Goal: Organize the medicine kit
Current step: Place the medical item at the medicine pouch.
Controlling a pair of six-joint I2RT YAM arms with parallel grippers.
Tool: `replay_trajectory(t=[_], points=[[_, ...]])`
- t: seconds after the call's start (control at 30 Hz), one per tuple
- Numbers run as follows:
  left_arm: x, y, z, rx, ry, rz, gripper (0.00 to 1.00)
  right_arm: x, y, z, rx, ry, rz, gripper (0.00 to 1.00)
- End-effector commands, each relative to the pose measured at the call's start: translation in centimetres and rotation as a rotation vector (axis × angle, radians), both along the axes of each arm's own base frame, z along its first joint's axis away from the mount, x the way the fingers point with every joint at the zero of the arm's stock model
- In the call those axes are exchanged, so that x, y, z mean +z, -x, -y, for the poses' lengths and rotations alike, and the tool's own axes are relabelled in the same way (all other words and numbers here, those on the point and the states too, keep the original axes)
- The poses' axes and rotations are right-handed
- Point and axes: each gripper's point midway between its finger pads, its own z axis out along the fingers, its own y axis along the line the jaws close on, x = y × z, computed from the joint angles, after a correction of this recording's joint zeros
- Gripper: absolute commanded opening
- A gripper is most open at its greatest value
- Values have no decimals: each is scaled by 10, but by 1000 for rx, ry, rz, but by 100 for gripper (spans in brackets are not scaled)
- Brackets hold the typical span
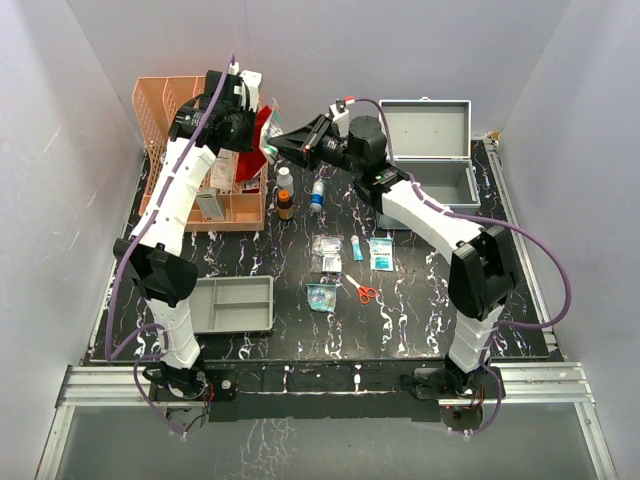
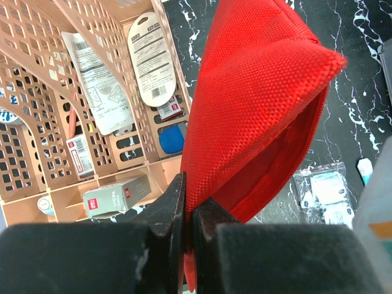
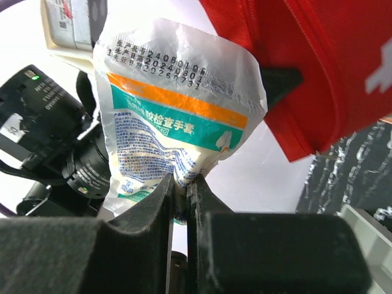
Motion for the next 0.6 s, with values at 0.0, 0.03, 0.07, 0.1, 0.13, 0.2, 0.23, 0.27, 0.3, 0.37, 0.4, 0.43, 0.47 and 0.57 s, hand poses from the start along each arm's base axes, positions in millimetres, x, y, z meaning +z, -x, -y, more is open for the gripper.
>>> replay_trajectory(t=[0.0,0.03,0.07,0.1,0.13,0.2,0.23,0.27,0.3,0.37,0.4,0.43,0.47,0.57], points=[[8,1,1,8,5,24,0,50,9,-11,68,-174,103,0],[9,1,1,9,6,28,0,49,10,-14,79,-182,96,0],[10,0,0,11,5,32,0,47,11,-16,84,-188,84,0],[11,0,0,12,6,36,0,43,11,-17,87,-190,73,0],[12,0,0,13,6,38,0,40,11,-17,88,-193,62,0],[14,0,0,13,7,42,0,30,12,-15,83,-203,33,0],[15,0,0,14,8,43,0,27,12,-14,81,-210,21,0],[15,1,1,11,10,40,0,24,11,-14,79,-216,14,0],[16,2,1,10,14,40,0,22,11,-14,80,-221,9,0],[17,4,2,5,23,35,0,17,9,-16,84,-225,-1,0],[19,5,3,4,28,34,0,13,7,-17,85,-228,-10,0],[19,6,3,1,31,31,0,13,6,-18,86,-235,-12,0],[19,7,4,-3,33,28,0,11,5,-18,87,-239,-17,0],[21,10,7,-20,46,20,0,7,2,-20,88,-243,-28,0]])
